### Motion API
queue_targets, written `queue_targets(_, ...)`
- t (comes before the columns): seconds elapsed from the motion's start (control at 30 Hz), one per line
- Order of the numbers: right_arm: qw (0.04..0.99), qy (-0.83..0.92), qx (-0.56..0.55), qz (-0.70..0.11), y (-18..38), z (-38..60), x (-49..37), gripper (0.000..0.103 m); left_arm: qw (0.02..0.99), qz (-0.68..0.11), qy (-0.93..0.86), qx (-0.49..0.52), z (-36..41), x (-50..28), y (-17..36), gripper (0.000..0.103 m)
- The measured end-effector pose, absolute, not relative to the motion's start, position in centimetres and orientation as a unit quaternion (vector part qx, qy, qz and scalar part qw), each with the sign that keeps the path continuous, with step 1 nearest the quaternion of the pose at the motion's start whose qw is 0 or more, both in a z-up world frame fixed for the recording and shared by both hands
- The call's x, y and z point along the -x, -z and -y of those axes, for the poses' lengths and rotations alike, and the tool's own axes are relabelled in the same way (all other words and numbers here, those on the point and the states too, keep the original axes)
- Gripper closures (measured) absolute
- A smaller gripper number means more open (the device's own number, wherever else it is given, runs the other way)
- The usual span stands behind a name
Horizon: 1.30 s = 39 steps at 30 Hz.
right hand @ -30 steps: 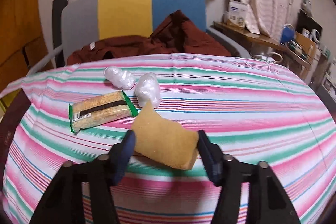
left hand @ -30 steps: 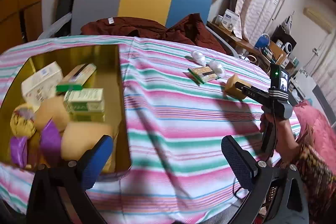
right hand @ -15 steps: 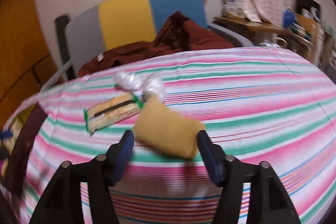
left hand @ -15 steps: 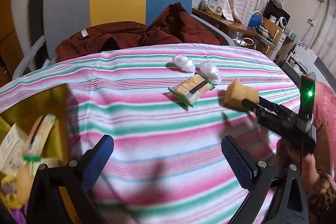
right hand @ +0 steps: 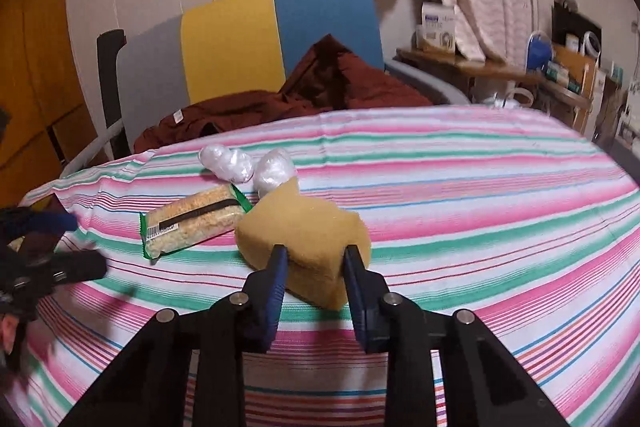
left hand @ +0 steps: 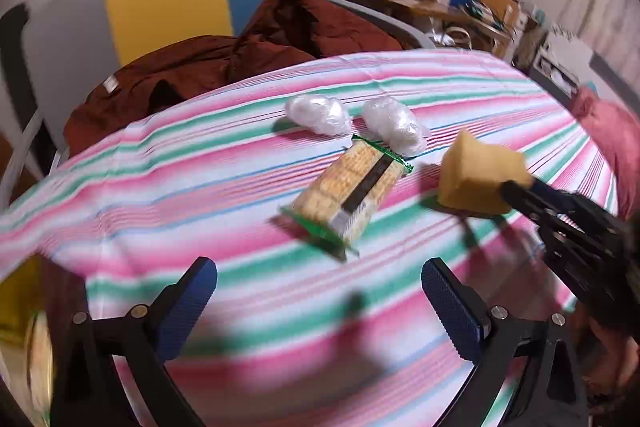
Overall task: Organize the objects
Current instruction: 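Grasp the second cracker packet with the left tool while the right tool holds the sponge, then lift the cracker packet with the left tool while the right tool holds the sponge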
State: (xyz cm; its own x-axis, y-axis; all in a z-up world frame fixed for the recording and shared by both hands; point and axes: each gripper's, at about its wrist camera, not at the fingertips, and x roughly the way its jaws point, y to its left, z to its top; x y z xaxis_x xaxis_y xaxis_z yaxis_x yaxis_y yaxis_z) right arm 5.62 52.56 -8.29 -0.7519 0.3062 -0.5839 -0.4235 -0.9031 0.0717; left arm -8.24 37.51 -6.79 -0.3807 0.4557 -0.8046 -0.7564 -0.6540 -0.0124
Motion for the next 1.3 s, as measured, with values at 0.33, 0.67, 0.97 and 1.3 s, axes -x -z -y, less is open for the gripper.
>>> queue_targets(0.33, 0.242, -0.919, 0.287, -0.12, 8.8, -53.9, -6.0, 0.075, 0.359, -0.249, -0.811, 0.389, -42.7, 10.5, 9.7, 0.008)
queue_targets(0.67, 0.252, -0.921, 0.276, -0.108, 8.8, -53.3, -6.4, 0.075, 0.369, -0.208, -0.825, 0.375, -41.6, 9.0, 10.2, 0.043)
queue_targets(0.97, 0.253, -0.928, 0.26, -0.084, 8.1, -52.4, -6.7, 0.075, 0.331, -0.186, -0.858, 0.347, -37.9, 6.3, 9.5, 0.045)
queue_targets(1.3, 0.253, -0.929, 0.263, -0.059, 8.0, -51.6, -6.3, 0.075, 0.308, -0.116, -0.877, 0.35, -32.7, 3.7, 8.7, 0.046)
